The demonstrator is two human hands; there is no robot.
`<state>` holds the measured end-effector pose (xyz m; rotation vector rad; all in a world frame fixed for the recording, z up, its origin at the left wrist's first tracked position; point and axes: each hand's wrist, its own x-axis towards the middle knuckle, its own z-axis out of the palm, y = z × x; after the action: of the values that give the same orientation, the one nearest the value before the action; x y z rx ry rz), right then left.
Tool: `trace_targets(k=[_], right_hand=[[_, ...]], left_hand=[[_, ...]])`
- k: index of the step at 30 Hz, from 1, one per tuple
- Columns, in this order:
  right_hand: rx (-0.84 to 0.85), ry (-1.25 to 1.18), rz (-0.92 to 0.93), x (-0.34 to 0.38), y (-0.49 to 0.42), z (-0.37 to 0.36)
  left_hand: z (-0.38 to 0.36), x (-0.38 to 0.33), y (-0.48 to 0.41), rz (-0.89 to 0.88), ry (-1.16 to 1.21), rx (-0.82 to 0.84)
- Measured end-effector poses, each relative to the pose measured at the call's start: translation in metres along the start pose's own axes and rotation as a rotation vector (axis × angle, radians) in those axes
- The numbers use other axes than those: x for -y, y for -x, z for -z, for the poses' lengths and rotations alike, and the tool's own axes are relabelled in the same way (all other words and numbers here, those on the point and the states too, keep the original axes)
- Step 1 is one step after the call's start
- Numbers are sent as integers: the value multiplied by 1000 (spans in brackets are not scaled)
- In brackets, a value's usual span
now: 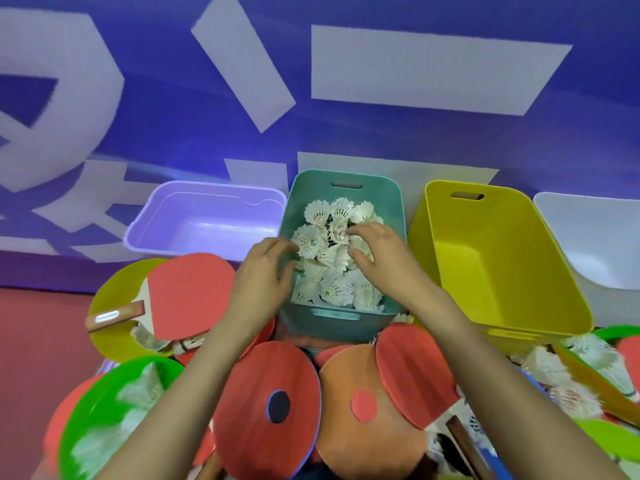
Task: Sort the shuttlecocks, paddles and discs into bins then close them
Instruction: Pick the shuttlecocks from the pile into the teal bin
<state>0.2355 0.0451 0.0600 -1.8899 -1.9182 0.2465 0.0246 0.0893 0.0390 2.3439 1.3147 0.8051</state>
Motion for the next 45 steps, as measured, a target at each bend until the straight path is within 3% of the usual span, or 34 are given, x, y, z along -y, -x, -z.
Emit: trace_targets(k=[7, 13, 20, 31, 38, 45], right_hand=[[-56, -142, 207, 68, 63, -32], [95, -220, 380, 121, 80, -89], [481, -162, 299, 162, 78, -154], [571, -10, 560, 222, 41, -220], [566, 22, 512, 215, 36, -222], [501, -17, 432, 193, 52, -201]], left_hand=[[28, 32, 90, 74, 55, -47], [50, 67, 154, 268, 8, -109], [54, 115, 212, 566, -116, -126], [39, 153, 252, 801, -188, -2], [39, 155, 244, 928, 69, -220], [40, 158, 234, 889, -158, 116]])
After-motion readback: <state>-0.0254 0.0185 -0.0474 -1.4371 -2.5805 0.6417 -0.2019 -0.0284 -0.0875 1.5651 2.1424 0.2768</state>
